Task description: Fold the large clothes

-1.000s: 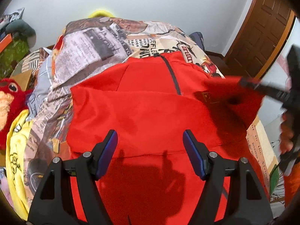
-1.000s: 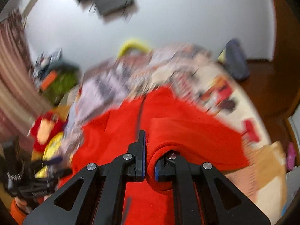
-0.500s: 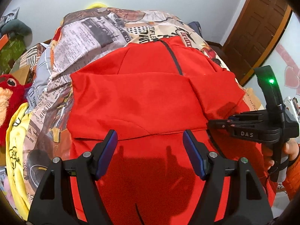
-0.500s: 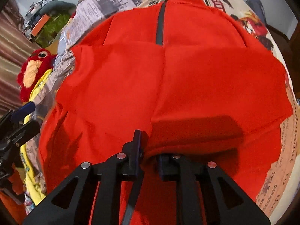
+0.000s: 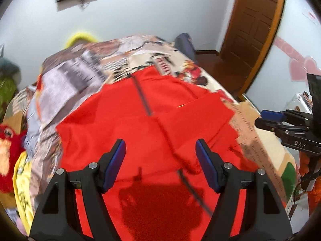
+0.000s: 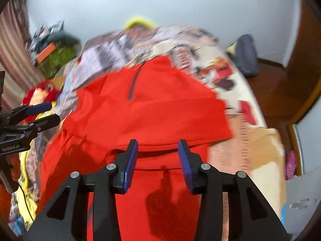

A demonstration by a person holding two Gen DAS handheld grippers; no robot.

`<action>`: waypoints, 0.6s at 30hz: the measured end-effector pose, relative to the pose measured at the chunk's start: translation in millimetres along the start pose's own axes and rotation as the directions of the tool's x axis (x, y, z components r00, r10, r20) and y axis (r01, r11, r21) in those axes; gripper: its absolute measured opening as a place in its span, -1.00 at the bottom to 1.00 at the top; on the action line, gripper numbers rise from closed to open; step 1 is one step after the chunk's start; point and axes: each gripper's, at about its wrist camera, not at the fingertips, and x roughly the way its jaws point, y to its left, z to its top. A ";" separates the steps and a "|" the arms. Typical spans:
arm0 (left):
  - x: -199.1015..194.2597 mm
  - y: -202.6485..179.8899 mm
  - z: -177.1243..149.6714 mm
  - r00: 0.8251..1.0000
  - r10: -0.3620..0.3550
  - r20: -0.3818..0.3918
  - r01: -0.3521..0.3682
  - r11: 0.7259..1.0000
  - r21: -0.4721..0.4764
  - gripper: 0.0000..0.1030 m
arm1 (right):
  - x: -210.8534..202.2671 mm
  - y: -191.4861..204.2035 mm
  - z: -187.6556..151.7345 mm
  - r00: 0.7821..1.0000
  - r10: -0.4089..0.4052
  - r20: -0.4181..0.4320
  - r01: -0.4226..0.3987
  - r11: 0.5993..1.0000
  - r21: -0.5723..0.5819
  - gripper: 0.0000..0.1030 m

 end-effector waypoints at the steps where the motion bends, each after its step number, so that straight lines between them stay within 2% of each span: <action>1: 4.9 -10.4 6.2 1.000 -0.005 -0.001 0.005 1.000 0.020 0.38 | -4.5 -10.0 -2.2 1.000 -0.025 0.013 0.025 1.000 0.014 -0.26; 6: 38.5 -57.9 26.7 1.000 -0.009 -0.018 0.011 0.992 0.122 0.38 | -9.2 -46.6 -8.3 0.994 -0.109 0.021 0.107 0.991 0.075 -0.24; 10: 82.2 -89.0 34.2 0.995 -0.040 -0.092 0.056 0.983 0.178 0.38 | 2.9 -72.0 -14.4 0.993 -0.120 -0.013 0.121 0.983 0.140 -0.23; 12: 107.2 -100.1 32.6 0.986 -0.055 -0.160 0.088 0.974 0.209 0.38 | 14.1 -80.2 -17.7 0.994 -0.109 -0.033 0.113 0.980 0.163 -0.23; 15: 145.8 -114.7 23.4 0.958 -0.066 -0.278 0.141 0.955 0.259 0.38 | 27.1 -90.9 -24.8 0.993 -0.094 -0.066 0.104 0.979 0.174 -0.23; 18: 174.7 -122.2 13.6 0.936 -0.057 -0.347 0.163 0.944 0.286 0.37 | 41.3 -95.8 -30.3 0.991 -0.089 -0.102 0.105 0.980 0.167 -0.23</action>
